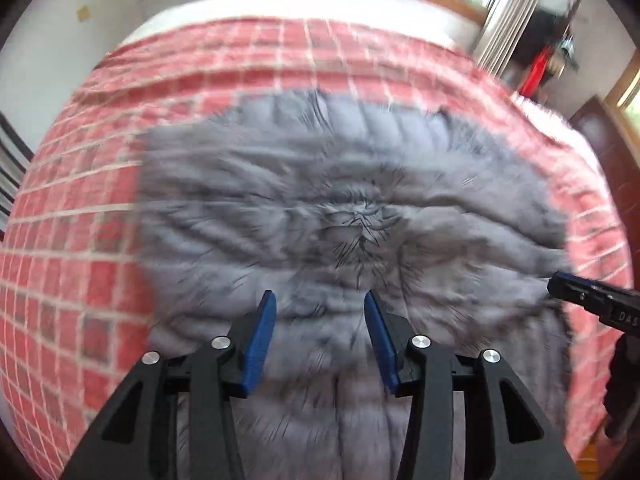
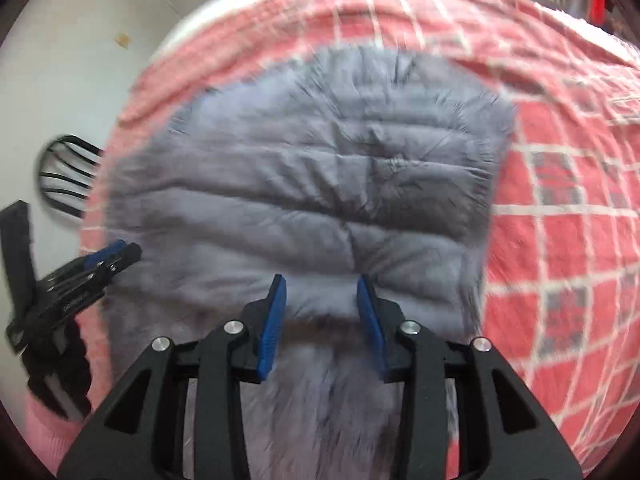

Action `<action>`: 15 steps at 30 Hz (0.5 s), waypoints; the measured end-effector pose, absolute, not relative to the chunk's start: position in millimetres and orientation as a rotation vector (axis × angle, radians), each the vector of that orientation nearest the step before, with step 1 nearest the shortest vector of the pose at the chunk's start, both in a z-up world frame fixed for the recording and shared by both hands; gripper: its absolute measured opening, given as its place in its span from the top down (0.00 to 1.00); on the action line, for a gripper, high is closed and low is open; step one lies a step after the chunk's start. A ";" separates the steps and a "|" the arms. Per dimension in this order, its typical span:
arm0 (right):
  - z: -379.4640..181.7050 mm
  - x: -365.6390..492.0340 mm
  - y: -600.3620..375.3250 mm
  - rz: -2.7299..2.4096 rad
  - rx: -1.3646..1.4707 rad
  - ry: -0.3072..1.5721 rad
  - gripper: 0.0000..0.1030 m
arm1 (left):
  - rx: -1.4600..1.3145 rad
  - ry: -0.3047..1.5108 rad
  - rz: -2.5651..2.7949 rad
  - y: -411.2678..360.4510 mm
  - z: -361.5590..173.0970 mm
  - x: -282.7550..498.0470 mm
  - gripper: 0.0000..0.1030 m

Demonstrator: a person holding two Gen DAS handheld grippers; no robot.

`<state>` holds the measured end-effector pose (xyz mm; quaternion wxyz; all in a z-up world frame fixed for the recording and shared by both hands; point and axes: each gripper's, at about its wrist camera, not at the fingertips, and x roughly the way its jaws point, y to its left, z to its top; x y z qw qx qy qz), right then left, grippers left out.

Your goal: Fold large clothes

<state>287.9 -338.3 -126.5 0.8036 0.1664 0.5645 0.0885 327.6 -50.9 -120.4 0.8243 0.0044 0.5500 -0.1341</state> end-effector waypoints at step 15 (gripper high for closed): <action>-141.9 34.7 -382.6 0.152 0.506 1.252 0.29 | -0.176 1.308 -0.140 134.5 -143.6 105.0 0.31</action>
